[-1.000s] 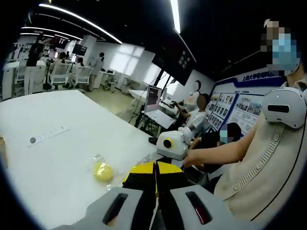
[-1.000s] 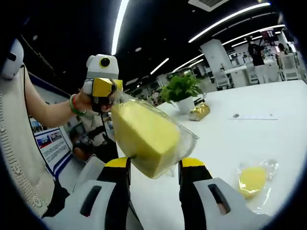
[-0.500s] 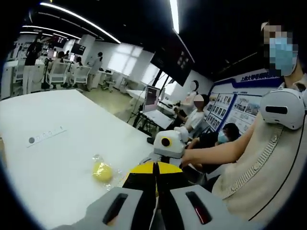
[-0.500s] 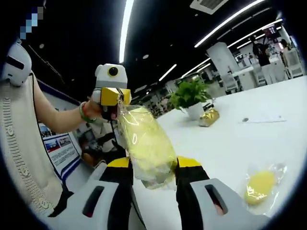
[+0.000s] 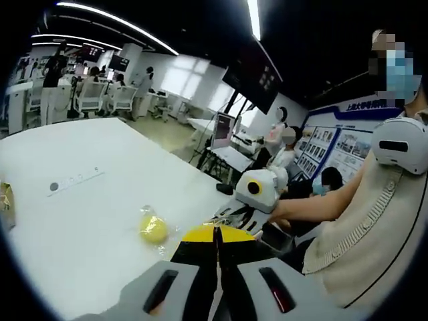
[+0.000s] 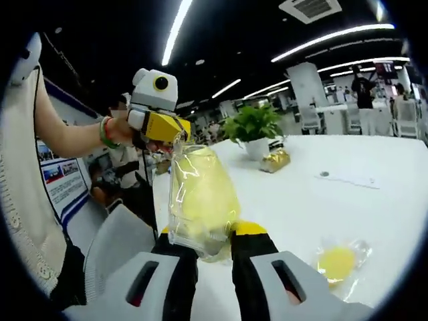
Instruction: Compare the silicone blocks by pressing each to a similar depth, holding the contact briefly, and releasing to observe deformation and rebound differences across the visible hardness samples.
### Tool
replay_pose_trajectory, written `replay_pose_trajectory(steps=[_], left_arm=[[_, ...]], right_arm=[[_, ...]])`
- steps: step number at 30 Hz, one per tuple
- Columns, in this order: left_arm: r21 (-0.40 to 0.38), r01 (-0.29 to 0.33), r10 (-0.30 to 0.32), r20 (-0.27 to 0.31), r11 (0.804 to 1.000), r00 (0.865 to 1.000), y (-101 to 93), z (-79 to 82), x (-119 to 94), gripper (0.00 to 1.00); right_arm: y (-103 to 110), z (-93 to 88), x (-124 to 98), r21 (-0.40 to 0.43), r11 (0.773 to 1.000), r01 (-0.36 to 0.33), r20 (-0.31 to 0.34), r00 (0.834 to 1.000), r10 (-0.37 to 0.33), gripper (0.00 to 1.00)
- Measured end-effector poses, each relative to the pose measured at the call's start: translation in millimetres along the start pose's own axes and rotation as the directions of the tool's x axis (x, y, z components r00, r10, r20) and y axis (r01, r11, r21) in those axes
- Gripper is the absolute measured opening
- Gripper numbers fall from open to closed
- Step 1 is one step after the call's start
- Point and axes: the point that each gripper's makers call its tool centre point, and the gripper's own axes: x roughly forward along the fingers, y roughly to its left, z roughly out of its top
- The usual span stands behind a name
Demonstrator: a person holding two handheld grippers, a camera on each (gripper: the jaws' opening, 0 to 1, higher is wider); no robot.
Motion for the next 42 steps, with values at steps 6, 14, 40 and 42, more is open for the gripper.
replay_pose_trajectory(steps=[6,14,40,42], left_arm=[[-0.008,-0.015,0.015,0.000,1.000,1.000,3.1,-2.8,-3.9,0.00],[-0.015,-0.023,0.023,0.021,1.000,1.000,3.7,-3.1,-8.5,0.00],[-0.079,0.006,-0.001,0.072,0.997,0.997,-5.1,3.7,-11.0,0.00],[-0.082,-0.001,0.005,0.058,0.997,0.998,-3.9,1.6,-10.7,0.00]], right_arm=[[6.2,-1.5,3.2,0.068,0.998,-0.004,-0.038,0.999,0.007,0.08],[12.9,-1.6,4.0,0.114,0.993,-0.011,-0.037,0.999,0.015,0.06],[18.7,4.1,1.4,0.179,0.983,-0.042,0.030,0.999,0.037,0.11],[24.2,1.3,1.4,0.198,0.978,-0.071,0.013,0.997,0.070,0.12]])
